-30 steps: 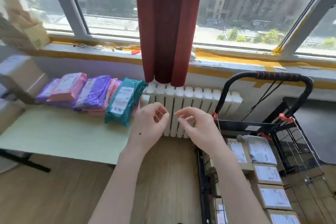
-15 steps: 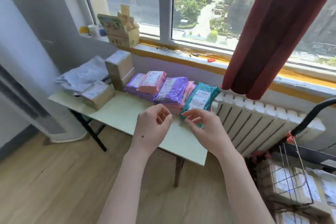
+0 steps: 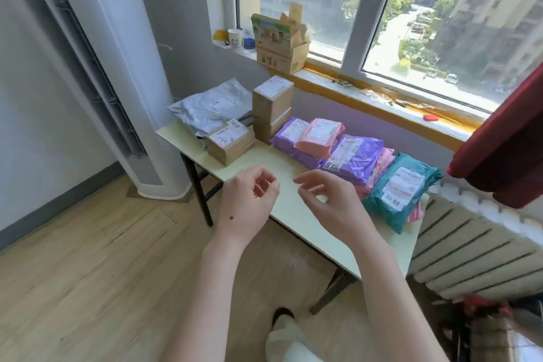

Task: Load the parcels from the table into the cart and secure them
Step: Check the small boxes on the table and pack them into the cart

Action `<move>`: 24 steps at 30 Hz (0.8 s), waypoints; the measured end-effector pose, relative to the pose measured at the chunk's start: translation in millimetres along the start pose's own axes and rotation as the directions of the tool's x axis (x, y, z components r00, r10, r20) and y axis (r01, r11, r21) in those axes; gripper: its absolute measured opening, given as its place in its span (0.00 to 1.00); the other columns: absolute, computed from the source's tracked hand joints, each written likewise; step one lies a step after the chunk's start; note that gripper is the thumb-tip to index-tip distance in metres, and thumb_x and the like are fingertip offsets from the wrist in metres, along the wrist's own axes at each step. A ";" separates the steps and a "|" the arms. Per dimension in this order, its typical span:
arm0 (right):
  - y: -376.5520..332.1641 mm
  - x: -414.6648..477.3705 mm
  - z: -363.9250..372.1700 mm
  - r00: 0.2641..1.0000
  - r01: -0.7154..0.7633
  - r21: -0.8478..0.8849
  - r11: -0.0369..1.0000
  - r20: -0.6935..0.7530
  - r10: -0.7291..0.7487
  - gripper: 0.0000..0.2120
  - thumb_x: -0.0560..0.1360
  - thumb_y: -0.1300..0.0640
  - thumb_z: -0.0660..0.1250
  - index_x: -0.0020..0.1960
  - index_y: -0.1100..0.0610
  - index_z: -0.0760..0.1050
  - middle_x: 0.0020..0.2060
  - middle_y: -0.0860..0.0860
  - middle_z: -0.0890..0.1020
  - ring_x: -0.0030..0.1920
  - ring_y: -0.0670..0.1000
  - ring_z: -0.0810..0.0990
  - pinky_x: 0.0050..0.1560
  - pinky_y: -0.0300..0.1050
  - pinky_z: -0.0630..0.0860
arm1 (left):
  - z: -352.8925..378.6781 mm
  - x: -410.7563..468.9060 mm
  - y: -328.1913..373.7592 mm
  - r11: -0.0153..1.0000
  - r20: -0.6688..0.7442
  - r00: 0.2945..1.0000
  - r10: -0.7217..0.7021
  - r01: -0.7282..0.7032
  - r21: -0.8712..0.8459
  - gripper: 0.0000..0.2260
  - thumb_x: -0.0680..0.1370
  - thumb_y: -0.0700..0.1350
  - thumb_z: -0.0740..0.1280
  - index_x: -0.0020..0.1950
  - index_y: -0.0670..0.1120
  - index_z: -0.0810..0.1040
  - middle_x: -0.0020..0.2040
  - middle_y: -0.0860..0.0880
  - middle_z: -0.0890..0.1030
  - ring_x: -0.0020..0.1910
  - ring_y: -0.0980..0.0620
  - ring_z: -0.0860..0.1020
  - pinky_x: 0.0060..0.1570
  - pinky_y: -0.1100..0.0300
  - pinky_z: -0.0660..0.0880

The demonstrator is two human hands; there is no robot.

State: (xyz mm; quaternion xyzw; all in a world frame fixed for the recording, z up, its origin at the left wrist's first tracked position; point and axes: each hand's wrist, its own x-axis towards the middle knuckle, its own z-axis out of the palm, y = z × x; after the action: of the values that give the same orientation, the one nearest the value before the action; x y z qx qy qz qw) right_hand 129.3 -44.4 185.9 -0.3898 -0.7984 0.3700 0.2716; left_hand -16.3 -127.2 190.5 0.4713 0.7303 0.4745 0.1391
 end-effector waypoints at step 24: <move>40.1 282.8 49.5 0.997 -0.044 0.072 0.996 0.068 0.039 0.08 0.76 0.57 0.67 0.55 0.50 0.80 0.47 0.44 0.82 0.46 0.39 0.79 0.44 0.29 0.73 | 18.7 246.6 -93.1 0.992 -0.127 0.985 -0.117 0.121 0.019 0.05 0.74 0.42 0.69 0.38 0.45 0.77 0.34 0.52 0.78 0.35 0.60 0.75 0.35 0.71 0.69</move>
State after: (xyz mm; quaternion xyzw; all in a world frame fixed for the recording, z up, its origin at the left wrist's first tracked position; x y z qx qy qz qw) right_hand -44.7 186.6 166.2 -0.3837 -0.7845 0.4174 0.2515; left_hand -183.4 75.8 164.4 0.3978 0.7708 0.4843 0.1146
